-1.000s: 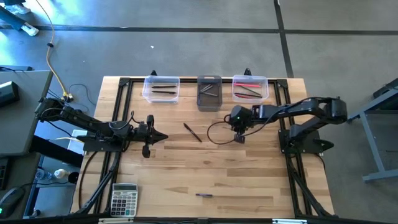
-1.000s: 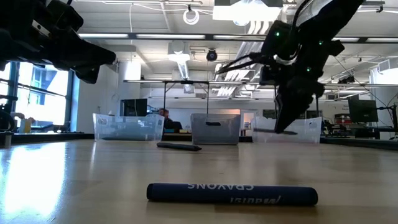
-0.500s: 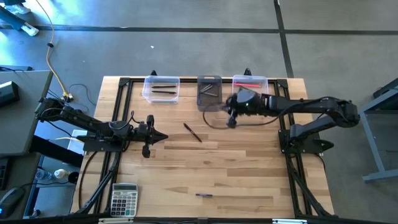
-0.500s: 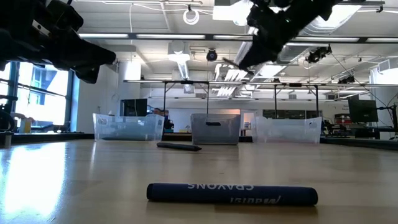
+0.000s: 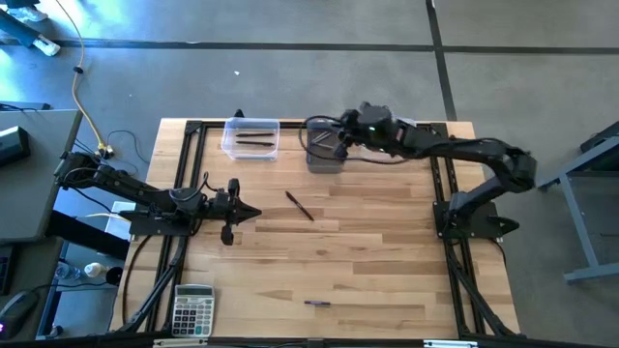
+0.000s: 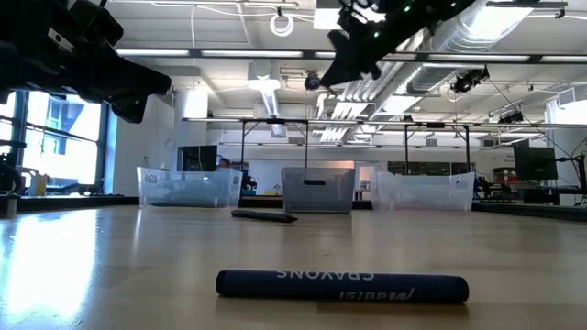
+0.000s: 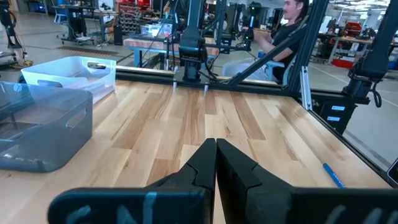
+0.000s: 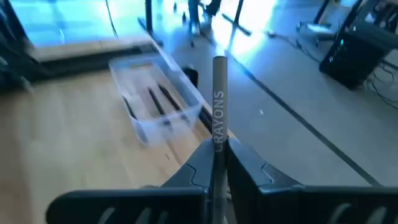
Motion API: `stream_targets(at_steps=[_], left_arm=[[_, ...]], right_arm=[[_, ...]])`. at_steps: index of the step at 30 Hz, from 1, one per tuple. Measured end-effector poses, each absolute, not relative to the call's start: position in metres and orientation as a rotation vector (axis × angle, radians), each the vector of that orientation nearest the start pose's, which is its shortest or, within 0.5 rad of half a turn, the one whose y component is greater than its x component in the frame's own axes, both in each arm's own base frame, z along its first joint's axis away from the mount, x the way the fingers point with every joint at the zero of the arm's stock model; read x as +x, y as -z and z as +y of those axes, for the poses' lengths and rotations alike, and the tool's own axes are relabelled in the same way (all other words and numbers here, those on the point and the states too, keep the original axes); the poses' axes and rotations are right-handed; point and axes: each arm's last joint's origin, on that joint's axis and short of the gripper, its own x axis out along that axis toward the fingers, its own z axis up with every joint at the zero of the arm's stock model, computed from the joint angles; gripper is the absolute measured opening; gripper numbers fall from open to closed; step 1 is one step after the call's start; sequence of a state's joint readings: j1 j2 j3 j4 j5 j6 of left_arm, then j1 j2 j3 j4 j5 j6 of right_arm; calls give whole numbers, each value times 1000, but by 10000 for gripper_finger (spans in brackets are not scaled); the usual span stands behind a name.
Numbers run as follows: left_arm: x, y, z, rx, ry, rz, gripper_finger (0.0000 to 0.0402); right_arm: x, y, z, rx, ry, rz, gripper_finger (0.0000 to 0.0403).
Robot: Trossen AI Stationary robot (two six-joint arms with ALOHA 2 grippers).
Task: Sort crayons/erasers/pens/pencils in bins
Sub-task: Put the gray crayon into the black bin
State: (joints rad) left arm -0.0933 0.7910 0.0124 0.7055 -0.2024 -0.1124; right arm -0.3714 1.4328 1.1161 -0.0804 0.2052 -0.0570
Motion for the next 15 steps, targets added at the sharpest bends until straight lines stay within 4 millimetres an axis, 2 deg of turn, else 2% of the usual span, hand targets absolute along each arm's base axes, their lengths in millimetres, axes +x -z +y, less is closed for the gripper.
stream_targets(at_steps=[6, 11, 15], left_arm=[[147, -155, -8, -101, -113, 66, 0], [147, -155, -8, -101, -113, 65, 0], [147, -155, -8, -101, -113, 65, 0]], right_arm=[[330, -266, -165, -20, 539, 600, 14], [344, -233, -198, -20, 563, 710, 14], [352, -212, -217, 0, 538, 792, 14]])
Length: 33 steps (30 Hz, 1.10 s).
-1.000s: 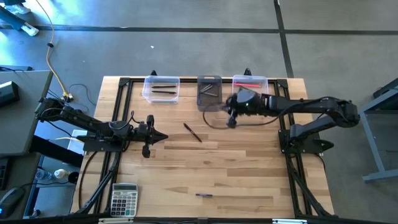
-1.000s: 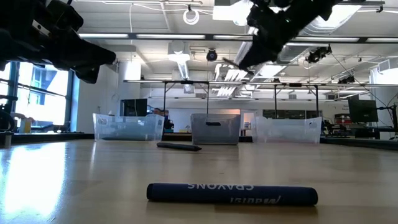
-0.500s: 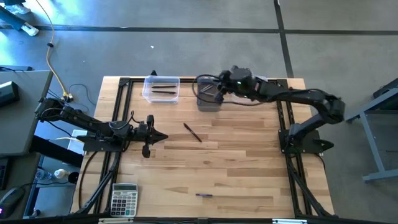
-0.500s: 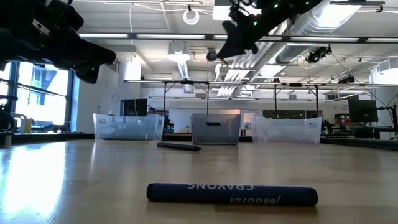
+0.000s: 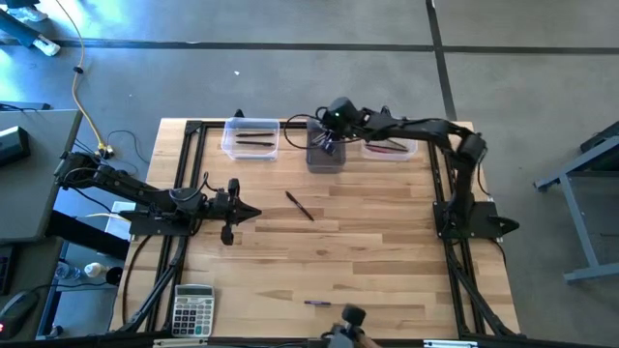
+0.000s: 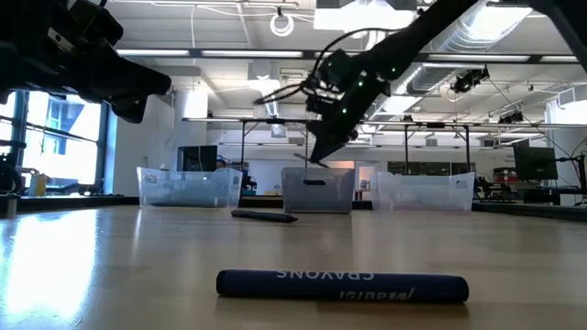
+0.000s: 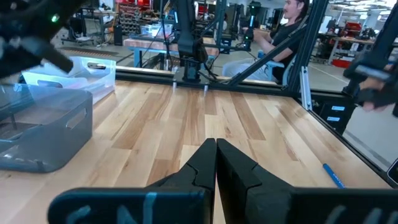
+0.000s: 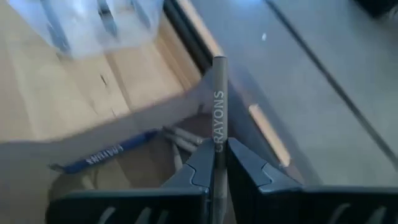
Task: Sort crayons/erasers/pens/pencils in bins
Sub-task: Put the gray crayon into the black bin
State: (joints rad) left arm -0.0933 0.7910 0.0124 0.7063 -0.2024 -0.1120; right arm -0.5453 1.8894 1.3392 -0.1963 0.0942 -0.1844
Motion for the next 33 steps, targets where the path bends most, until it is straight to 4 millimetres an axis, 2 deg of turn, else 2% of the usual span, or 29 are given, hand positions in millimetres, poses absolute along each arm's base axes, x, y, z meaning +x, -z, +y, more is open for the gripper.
stream_targets(at_steps=[3, 8, 18, 33], left_arm=[[147, -155, -8, -102, -113, 65, 0], [147, -155, -8, -109, -114, 64, 0], [147, -155, -8, -109, -113, 64, 0], [147, -155, -8, -110, -114, 64, 0]], right_arm=[[358, -197, -225, 25, 527, 859, 14], [362, -175, -228, 33, 501, 960, 14], [359, -174, -233, 79, 489, 951, 14], [360, -173, -231, 120, 465, 938, 14]])
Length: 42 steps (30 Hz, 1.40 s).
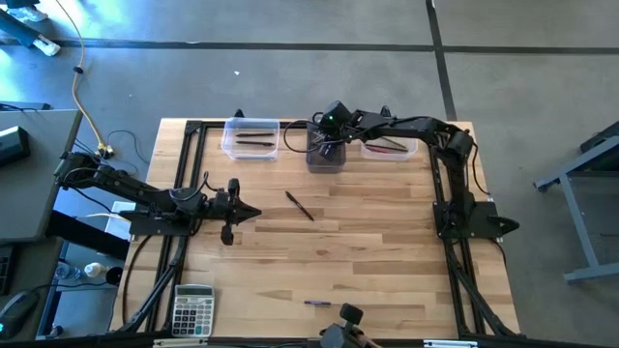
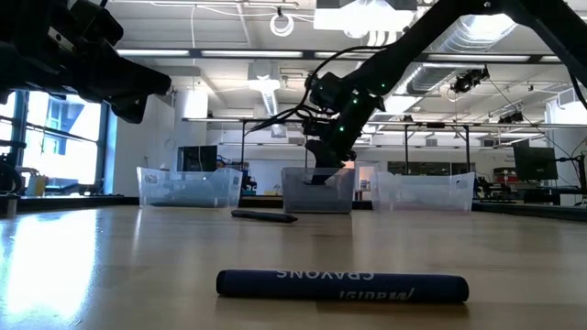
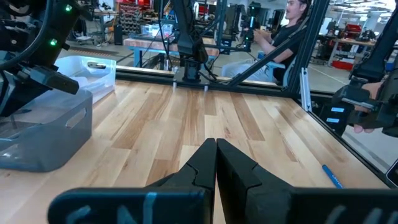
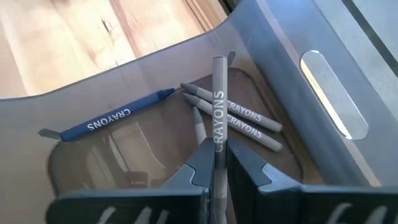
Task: Sort crayons/erasers/pens/pencils in bins
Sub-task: Put the gray crayon into the black bin, then put the black pen into the left transparent bin
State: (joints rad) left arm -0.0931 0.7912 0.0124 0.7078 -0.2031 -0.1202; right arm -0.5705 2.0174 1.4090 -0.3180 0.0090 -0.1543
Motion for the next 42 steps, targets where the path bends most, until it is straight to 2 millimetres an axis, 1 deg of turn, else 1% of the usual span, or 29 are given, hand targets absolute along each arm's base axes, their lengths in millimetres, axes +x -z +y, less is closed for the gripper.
stream_targets(at_steps=[13, 20, 24, 29, 33, 37, 39, 42], left_arm=[[147, -155, -8, -110, -116, 63, 0], [147, -155, -8, -111, -116, 63, 0], [147, -155, -8, -117, -116, 62, 0], [147, -155, -8, -117, -116, 62, 0], [147, -155, -8, -117, -116, 62, 0], [147, -155, -8, -117, -116, 63, 0], [147, -155, -8, -117, -116, 63, 0], [147, -155, -8, -117, -116, 65, 0]], right_arm=[[357, -171, -229, 155, 451, 967, 14], [358, -161, -229, 169, 447, 996, 15], [359, -158, -229, 169, 451, 1004, 28], [359, -158, -230, 164, 451, 1006, 62], [362, -167, -232, 152, 466, 1010, 84], [364, -182, -233, 136, 446, 1046, 91], [363, -192, -229, 119, 428, 1062, 85], [362, -218, -218, 56, 400, 1010, 58]])
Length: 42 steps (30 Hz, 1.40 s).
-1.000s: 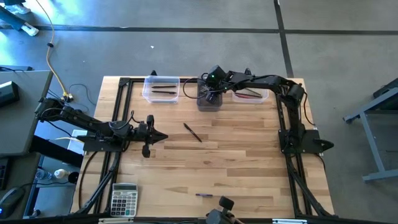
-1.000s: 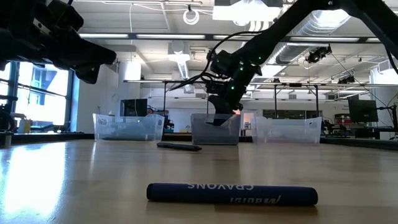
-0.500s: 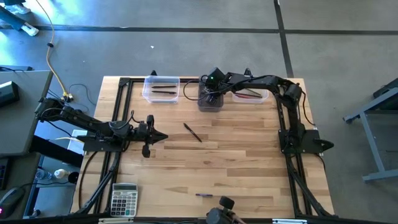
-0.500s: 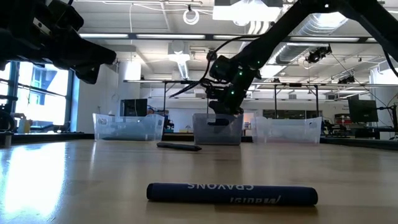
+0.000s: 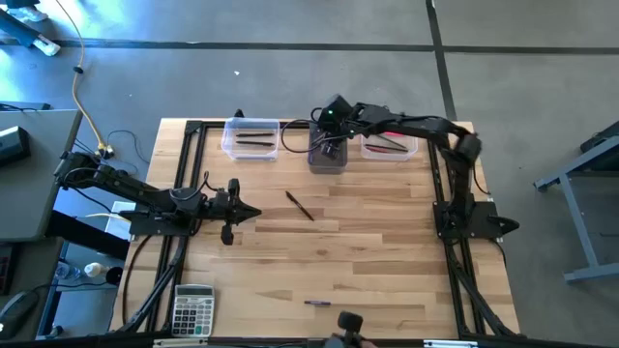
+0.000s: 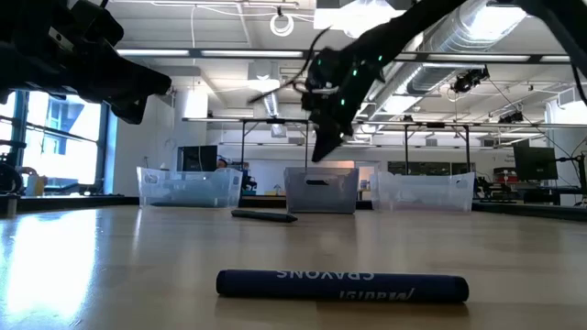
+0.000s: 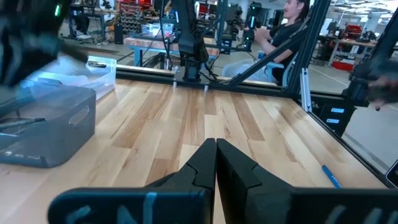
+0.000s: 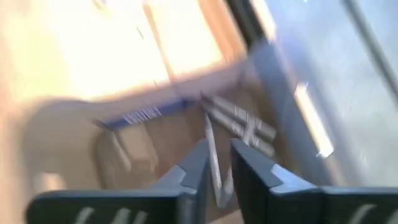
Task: Sort crayons/erasers/pens/pencils in bins
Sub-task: Put the black pen into the left transparent bin
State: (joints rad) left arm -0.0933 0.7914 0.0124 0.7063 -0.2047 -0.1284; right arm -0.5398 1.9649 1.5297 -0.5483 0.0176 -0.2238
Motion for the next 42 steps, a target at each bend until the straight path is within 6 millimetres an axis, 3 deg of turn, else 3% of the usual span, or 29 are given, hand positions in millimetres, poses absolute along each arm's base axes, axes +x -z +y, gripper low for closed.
stream_targets(at_steps=[4, 8, 15, 24, 33, 42], left_arm=[[147, -154, -8, -116, -115, 73, 0], [147, -152, -9, -99, -108, 89, 0], [158, -156, -15, -48, -161, 149, 0], [204, -186, -17, 71, -173, 381, 0], [253, -209, 2, 150, -112, 677, 0], [295, -198, 37, 219, -39, 935, 0]], right_arm=[[351, -252, -195, -28, 381, 874, 9], [329, -265, -167, -75, 375, 720, 11], [279, -253, -110, -93, 332, 461, 3], [231, -244, -48, -145, 301, 276, 0], [208, -250, -17, -165, 224, 193, 0], [208, -252, -2, -201, 180, 173, 0]])
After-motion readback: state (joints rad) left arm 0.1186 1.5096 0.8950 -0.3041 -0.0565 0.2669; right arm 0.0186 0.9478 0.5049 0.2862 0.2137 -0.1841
